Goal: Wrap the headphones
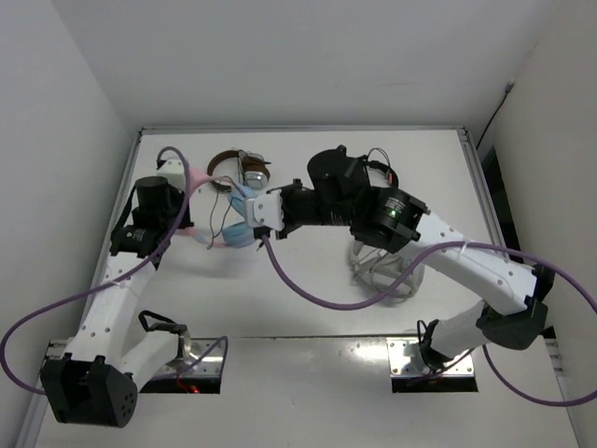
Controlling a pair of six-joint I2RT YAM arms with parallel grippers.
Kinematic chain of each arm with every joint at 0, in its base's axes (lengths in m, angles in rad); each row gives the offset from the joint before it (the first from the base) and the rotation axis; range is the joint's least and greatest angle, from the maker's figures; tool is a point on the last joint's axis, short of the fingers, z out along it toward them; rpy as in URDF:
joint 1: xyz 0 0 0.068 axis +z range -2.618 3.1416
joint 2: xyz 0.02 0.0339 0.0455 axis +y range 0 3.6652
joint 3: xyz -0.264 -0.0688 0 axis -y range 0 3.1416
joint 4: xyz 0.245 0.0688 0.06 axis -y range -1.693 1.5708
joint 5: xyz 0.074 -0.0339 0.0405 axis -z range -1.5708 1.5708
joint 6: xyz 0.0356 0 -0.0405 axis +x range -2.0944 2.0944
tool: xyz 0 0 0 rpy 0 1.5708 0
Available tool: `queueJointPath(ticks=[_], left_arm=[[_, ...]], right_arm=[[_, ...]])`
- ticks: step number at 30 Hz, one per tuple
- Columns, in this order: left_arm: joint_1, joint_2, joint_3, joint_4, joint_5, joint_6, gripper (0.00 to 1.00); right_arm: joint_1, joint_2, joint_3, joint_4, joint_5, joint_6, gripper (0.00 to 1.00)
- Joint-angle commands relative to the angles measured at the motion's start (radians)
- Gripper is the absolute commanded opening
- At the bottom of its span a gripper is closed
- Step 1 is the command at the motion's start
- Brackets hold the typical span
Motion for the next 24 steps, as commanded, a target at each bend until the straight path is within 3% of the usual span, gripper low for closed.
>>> queueJointPath(ticks=[1,13,18,24], left_arm=[[-0.040,-0.062,-0.014,0.072,0.029,0.128,0.00],[-0.078,-0.145,-0.028,0.030,0.248,0.239,0.00],[-0.078,-0.133,0.008,-0.023,0.406,0.257,0.00],[-0.078,-0.133,0.038,-0.033,0.480,0.237,0.00]], right_arm=[[-0.071,0.020,0.063,0.068,0.035,-0.081,0.00],[-0.344,0.079,0.001,0.149,-0.060,-0.121,0.00],[-0.416,0.125,-0.033,0.203,-0.101,-0.106,0.00],[-0.450,0.179,-0.015,0.235,-0.155,-0.040,0.00]])
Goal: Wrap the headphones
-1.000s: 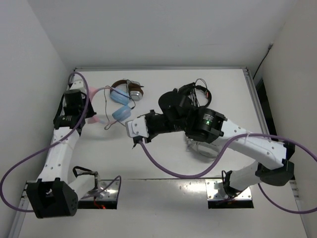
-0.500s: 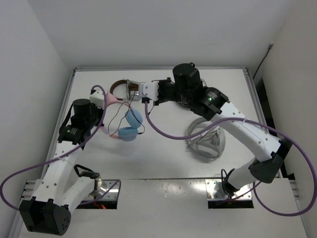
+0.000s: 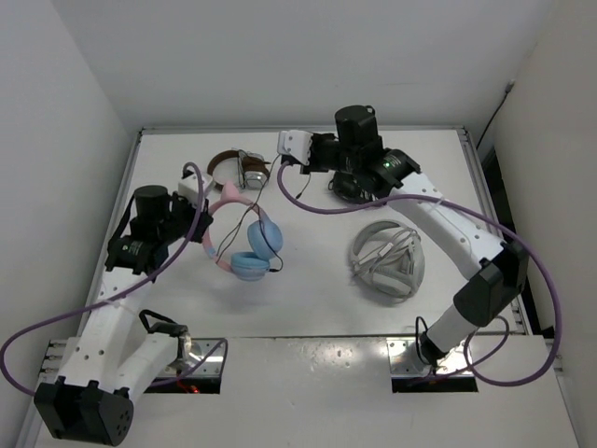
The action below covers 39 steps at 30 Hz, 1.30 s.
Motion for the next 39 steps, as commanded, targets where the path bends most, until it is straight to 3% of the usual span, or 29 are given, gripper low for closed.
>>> queueJointPath(ticks=[1,6,9,14,21,30,34,39], left_arm=[[-0.009,-0.014,0.084,0.042,0.153,-0.018,0.00],[-0.009,-0.004,0.125,0.042,0.198,-0.078,0.00],[0.006,0.016,0.150,0.078,0.198,-0.211,0.00],[0.038,0.059,0.200,0.132,0.140,-0.423,0.00],[0.048,0.119,0.210,0.198,0.046,-0.623,0.00],[0.069,0.176,0.127,0.207,-0.080,-0.765,0.00],[0.092,0.240,0.104,0.207,-0.115,-0.833,0.00],[0.121,0.340,0.124,0.207,-0.115,-0.893,0.00]], right_arm=[[-0.012,0.029,0.029,0.078,-0.065,0.075,0.00],[-0.064,0.105,0.063,0.087,-0.147,0.199,0.00],[-0.113,0.133,0.072,0.096,-0.239,0.357,0.00],[-0.167,0.154,0.000,0.162,-0.419,0.719,0.00],[-0.172,0.145,-0.218,0.438,-0.634,1.257,0.00],[-0.097,0.216,-0.404,0.697,-0.636,1.703,0.00],[-0.097,0.262,-0.476,0.788,-0.596,1.834,0.00],[-0.075,0.312,-0.512,0.809,-0.552,1.879,0.00]])
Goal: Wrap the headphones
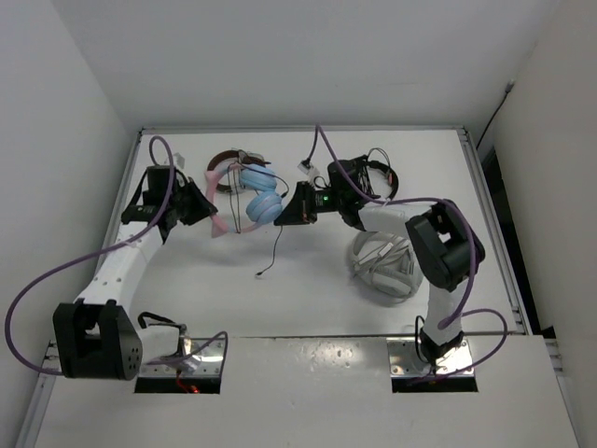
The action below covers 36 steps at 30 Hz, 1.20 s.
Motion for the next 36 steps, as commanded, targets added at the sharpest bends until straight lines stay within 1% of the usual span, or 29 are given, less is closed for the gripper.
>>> queueJointPath(ticks=[1,6,7,9,11,13,14,16,19,20,22,23,24,25,26,27,29,30,31,32,33,34,35,36], left_arm=[[0.044,0.026,0.040,0.121,-0.022,-0.134,0.00],[0.053,0.074,0.050,0.112,-0.011,-0.157,0.00],[0.053,0.083,0.050,0.102,-0.028,-0.157,0.00],[0.053,0.095,0.050,0.101,-0.059,-0.157,0.00],[0.053,0.106,0.050,0.101,-0.079,-0.157,0.00],[0.053,0.118,0.050,0.092,-0.116,-0.157,0.00],[0.053,0.135,0.050,0.092,-0.126,-0.157,0.00],[0.053,0.157,0.050,0.092,-0.154,-0.157,0.00],[0.053,0.186,0.050,0.092,-0.192,-0.137,0.00],[0.053,0.206,0.050,0.101,-0.202,-0.127,0.00],[0.053,0.224,0.050,0.101,-0.231,-0.114,0.00],[0.043,0.233,0.050,0.112,-0.243,-0.114,0.00],[0.043,0.247,0.050,0.112,-0.252,-0.105,0.00],[0.043,0.247,0.050,0.112,-0.261,-0.105,0.00],[0.043,0.261,0.050,0.123,-0.261,-0.105,0.00],[0.043,0.270,0.050,0.123,-0.261,-0.105,0.00],[0.043,0.270,0.050,0.123,-0.261,-0.105,0.00],[0.043,0.270,0.050,0.123,-0.261,-0.105,0.00],[0.043,0.270,0.059,0.123,-0.261,-0.094,0.00],[0.043,0.270,0.059,0.123,-0.271,-0.094,0.00],[0.043,0.270,0.059,0.123,-0.271,-0.094,0.00],[0.043,0.279,0.059,0.123,-0.271,-0.094,0.00],[0.043,0.279,0.059,0.123,-0.271,-0.094,0.00],[0.043,0.279,0.059,0.123,-0.271,-0.094,0.00]], right_arm=[[0.018,0.021,-0.033,0.067,0.012,0.095,0.00],[0.047,0.093,-0.045,0.042,0.056,0.104,0.00],[0.056,0.102,-0.045,0.042,0.057,0.104,0.00],[0.065,0.120,-0.045,0.042,0.067,0.104,0.04],[0.078,0.142,-0.045,0.022,0.087,0.104,0.14],[0.089,0.154,-0.045,0.007,0.087,0.104,0.20],[0.098,0.154,-0.045,0.007,0.098,0.104,0.26],[0.098,0.154,-0.045,-0.005,0.107,0.113,0.29],[0.085,0.116,-0.071,-0.005,0.098,0.104,0.31],[0.076,0.096,-0.071,-0.033,0.084,0.086,0.31],[0.066,0.018,-0.071,-0.073,0.072,-0.006,0.31],[0.066,-0.013,-0.057,-0.135,0.072,-0.056,0.32],[0.066,-0.040,-0.033,-0.165,0.072,-0.178,0.32],[0.066,-0.067,-0.016,-0.203,0.072,-0.262,0.32],[0.076,-0.115,0.033,-0.311,0.072,-0.360,0.32],[0.090,-0.139,0.053,-0.359,0.093,-0.556,0.32],[0.099,-0.183,0.076,-0.425,0.171,-0.733,0.32],[0.099,-0.231,0.076,-0.417,0.220,-0.791,0.32],[0.099,-0.251,0.061,-0.404,0.277,-0.919,0.34],[0.108,-0.268,0.035,-0.395,0.318,-0.981,0.34],[0.108,-0.278,0.020,-0.348,0.343,-1.032,0.34],[0.108,-0.279,0.019,-0.347,0.380,-1.119,0.35],[0.108,-0.250,0.029,-0.331,0.426,-1.100,0.35],[0.093,-0.211,0.073,-0.341,0.473,-1.044,0.37]])
